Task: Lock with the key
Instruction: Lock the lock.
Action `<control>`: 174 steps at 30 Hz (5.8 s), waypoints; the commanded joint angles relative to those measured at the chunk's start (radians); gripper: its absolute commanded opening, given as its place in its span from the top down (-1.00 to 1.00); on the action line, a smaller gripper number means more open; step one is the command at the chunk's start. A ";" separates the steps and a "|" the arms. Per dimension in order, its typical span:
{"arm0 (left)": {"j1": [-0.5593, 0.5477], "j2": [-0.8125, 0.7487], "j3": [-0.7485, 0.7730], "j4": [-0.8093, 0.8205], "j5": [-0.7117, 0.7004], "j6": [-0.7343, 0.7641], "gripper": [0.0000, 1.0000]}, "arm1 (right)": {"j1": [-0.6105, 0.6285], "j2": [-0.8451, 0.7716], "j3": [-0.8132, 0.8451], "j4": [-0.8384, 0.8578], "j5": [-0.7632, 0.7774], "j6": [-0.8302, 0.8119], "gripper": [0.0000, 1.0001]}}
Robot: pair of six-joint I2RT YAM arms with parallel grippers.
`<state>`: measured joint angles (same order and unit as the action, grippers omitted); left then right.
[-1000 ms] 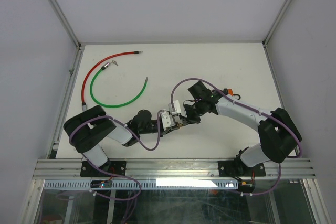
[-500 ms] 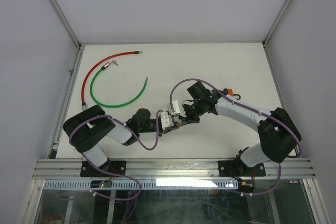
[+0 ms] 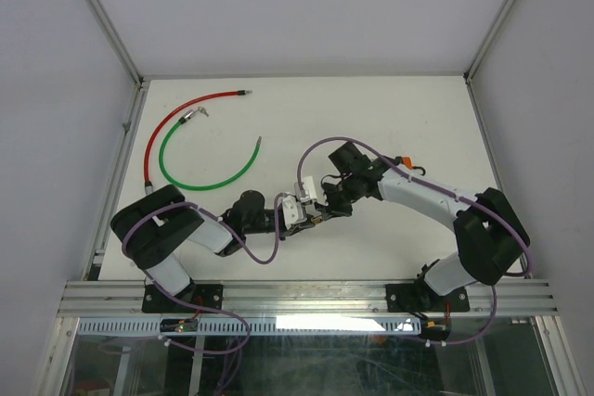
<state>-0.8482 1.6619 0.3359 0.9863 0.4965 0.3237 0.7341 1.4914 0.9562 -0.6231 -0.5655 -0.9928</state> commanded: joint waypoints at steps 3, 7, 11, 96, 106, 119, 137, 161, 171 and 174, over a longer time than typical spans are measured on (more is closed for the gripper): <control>-0.006 -0.017 0.009 -0.111 0.025 -0.086 1.00 | 0.063 0.041 0.104 -0.040 0.011 -0.086 1.00; -0.005 -0.027 -0.005 -0.085 0.025 -0.095 1.00 | 0.062 0.039 0.060 0.019 -0.002 -0.084 1.00; -0.001 -0.022 -0.010 -0.068 0.049 -0.102 1.00 | 0.062 0.046 0.011 0.102 0.041 -0.088 1.00; 0.036 -0.053 -0.145 0.178 -0.076 -0.161 1.00 | 0.135 0.268 0.005 0.093 -0.346 0.084 1.00; 0.036 -0.153 -0.170 0.328 -0.058 -0.430 -0.04 | 0.033 0.162 0.099 -0.079 -0.337 0.033 1.00; 0.037 -0.466 -0.208 0.278 -0.214 -0.565 -0.85 | -0.149 -0.025 0.143 -0.253 -0.378 -0.071 1.00; 0.078 -0.560 -0.189 0.216 -0.276 -0.892 -0.98 | -0.312 -0.219 0.180 -0.276 -0.381 0.091 1.00; 0.049 -0.270 -0.171 0.497 -0.321 -1.045 -0.83 | -0.587 -0.386 -0.038 -0.128 -0.630 0.164 1.00; -0.042 -0.332 -0.047 0.103 -0.579 -0.947 -0.62 | -0.589 -0.345 -0.042 -0.040 -0.552 0.309 1.00; -0.043 -0.313 -0.014 0.075 -0.566 -0.975 -0.42 | -0.589 -0.337 -0.041 -0.038 -0.558 0.317 1.00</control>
<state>-0.8845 1.3518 0.2653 1.1416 -0.0067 -0.6529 0.1509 1.1542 0.9016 -0.7307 -1.0840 -0.7296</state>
